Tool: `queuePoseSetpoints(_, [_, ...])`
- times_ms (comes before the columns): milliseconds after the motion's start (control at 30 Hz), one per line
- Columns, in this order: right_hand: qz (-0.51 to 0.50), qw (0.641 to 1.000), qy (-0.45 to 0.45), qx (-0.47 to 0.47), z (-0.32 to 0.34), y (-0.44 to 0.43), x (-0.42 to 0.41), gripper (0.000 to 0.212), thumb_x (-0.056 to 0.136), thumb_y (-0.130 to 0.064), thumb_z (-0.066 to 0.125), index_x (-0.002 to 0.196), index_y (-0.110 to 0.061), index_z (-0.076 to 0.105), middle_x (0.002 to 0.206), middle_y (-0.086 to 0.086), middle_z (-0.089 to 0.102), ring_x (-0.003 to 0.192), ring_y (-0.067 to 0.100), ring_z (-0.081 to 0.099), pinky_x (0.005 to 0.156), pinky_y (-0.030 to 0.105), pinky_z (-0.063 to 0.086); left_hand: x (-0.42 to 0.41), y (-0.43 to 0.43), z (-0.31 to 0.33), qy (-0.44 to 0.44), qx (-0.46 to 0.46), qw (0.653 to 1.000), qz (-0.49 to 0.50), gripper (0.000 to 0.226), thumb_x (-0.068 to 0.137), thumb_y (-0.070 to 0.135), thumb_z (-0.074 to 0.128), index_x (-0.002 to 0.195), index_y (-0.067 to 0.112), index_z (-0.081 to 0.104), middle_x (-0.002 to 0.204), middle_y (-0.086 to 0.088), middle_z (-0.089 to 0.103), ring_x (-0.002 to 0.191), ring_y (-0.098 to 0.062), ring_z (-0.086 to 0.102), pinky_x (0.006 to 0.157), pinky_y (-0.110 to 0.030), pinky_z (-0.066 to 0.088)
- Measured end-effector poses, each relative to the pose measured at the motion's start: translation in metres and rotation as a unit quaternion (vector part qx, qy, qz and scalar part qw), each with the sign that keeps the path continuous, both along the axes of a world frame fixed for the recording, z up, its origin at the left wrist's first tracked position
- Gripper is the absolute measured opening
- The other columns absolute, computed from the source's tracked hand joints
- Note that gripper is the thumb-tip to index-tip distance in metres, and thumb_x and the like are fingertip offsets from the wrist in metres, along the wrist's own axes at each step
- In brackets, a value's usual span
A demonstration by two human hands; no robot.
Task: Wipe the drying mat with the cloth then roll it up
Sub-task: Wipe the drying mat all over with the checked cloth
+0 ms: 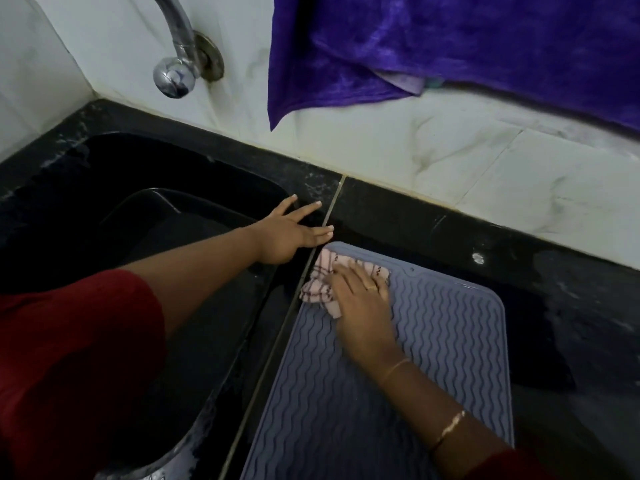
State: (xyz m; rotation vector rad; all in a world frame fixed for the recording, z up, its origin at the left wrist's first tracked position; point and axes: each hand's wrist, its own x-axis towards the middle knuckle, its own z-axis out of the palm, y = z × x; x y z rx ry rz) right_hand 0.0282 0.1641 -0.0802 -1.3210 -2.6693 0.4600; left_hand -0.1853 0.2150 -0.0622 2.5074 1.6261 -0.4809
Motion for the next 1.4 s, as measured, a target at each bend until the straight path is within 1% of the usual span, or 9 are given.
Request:
queuePoseSetpoints(133, [0.018, 0.999, 0.022, -0.014, 0.003, -0.024, 0.007, 0.051, 0.082, -0.005, 0.052, 0.129, -0.023, 0.047, 0.149, -0.002, 0.037, 0.143, 0.017, 0.021, 0.114, 0.043, 0.011, 0.004, 0.009, -0.006, -0.053, 0.01, 0.998, 0.03, 0.049, 0.098, 0.04, 0.034, 0.146, 0.034, 0.028, 0.153, 0.019, 0.024, 0.145, -0.02, -0.013, 0.108, -0.051, -0.02])
queuePoseSetpoints(233, [0.046, 0.998, 0.045, 0.01, 0.012, -0.032, 0.012, 0.053, 0.069, -0.006, 0.063, 0.119, -0.022, 0.056, 0.134, 0.0, 0.056, 0.131, 0.023, 0.045, 0.102, 0.043, 0.029, 0.013, 0.011, -0.007, -0.105, 0.023, 0.99, 0.092, 0.057, 0.09, 0.06, 0.041, 0.139, 0.033, 0.042, 0.151, 0.016, 0.03, 0.146, -0.018, -0.004, 0.112, -0.051, -0.013])
queuePoseSetpoints(333, [0.003, 0.996, 0.084, 0.029, 0.019, -0.009, 0.012, 0.052, 0.067, -0.006, 0.059, 0.117, -0.018, 0.056, 0.122, 0.004, 0.061, 0.116, 0.028, 0.055, 0.091, 0.041, 0.04, 0.02, 0.011, -0.01, -0.162, 0.03, 0.958, 0.234, 0.08, 0.077, 0.063, 0.06, 0.145, 0.037, 0.027, 0.16, 0.002, 0.005, 0.145, -0.027, -0.008, 0.111, -0.057, -0.008])
queuePoseSetpoints(500, [-0.049, 0.998, -0.024, 0.011, 0.015, 0.036, -0.007, 0.05, 0.081, -0.012, 0.056, 0.128, -0.021, 0.042, 0.138, 0.001, 0.046, 0.129, 0.026, 0.035, 0.098, 0.043, 0.028, 0.031, 0.013, -0.008, -0.204, -0.046, 0.854, 0.476, 0.124, 0.058, 0.065, 0.074, 0.148, 0.035, -0.006, 0.149, -0.02, -0.033, 0.135, -0.037, -0.035, 0.102, -0.065, -0.018])
queuePoseSetpoints(833, [0.07, 0.996, 0.05, -0.034, 0.011, -0.063, 0.023, 0.043, 0.069, -0.005, 0.053, 0.109, -0.019, 0.055, 0.119, -0.003, 0.06, 0.113, 0.024, 0.045, 0.087, 0.037, 0.022, 0.038, 0.007, -0.016, -0.238, -0.036, 0.828, 0.506, 0.135, 0.054, 0.072, 0.072, 0.146, 0.03, -0.019, 0.145, -0.02, -0.04, 0.132, -0.036, -0.04, 0.099, -0.068, -0.019])
queuePoseSetpoints(933, [0.014, 0.974, 0.177, -0.137, 0.026, -0.053, 0.025, 0.028, 0.073, -0.009, 0.054, 0.1, -0.014, 0.061, 0.098, 0.003, 0.064, 0.096, 0.021, 0.054, 0.08, 0.038, 0.043, 0.034, 0.004, -0.016, -0.245, -0.045, 0.817, 0.52, 0.142, 0.048, 0.074, 0.073, 0.145, 0.031, -0.021, 0.145, -0.021, -0.04, 0.133, -0.036, -0.039, 0.098, -0.068, -0.019])
queuePoseSetpoints(1000, [-0.048, 0.967, 0.223, -0.11, 0.03, -0.023, 0.018, 0.024, 0.079, -0.009, 0.058, 0.103, -0.01, 0.06, 0.1, 0.009, 0.064, 0.096, 0.026, 0.058, 0.078, 0.045, 0.05, 0.033, 0.002, -0.017, -0.252, -0.05, 0.81, 0.527, 0.144, 0.046, 0.076, 0.073, 0.145, 0.031, -0.021, 0.145, -0.02, -0.04, 0.133, -0.036, -0.039, 0.098, -0.068, -0.019])
queuePoseSetpoints(1200, [-0.057, 0.998, 0.001, -0.032, 0.021, 0.023, -0.017, 0.035, 0.082, -0.02, 0.061, 0.114, -0.013, 0.049, 0.116, 0.01, 0.06, 0.113, 0.03, 0.051, 0.096, 0.048, 0.039, 0.036, 0.0, -0.022, -0.269, -0.019, 0.808, 0.523, 0.14, 0.05, 0.072, 0.073, 0.145, 0.031, -0.021, 0.146, -0.021, -0.039, 0.134, -0.036, -0.037, 0.098, -0.07, -0.018])
queuePoseSetpoints(1400, [0.003, 1.0, 0.023, 0.002, 0.006, -0.057, 0.004, 0.056, 0.072, -0.006, 0.058, 0.127, -0.018, 0.048, 0.135, 0.001, 0.052, 0.132, 0.021, 0.038, 0.11, 0.048, 0.017, 0.045, 0.001, -0.021, -0.268, 0.025, 0.833, 0.484, 0.126, 0.06, 0.07, 0.069, 0.147, 0.032, -0.015, 0.148, -0.02, -0.036, 0.135, -0.037, -0.035, 0.098, -0.07, -0.016])
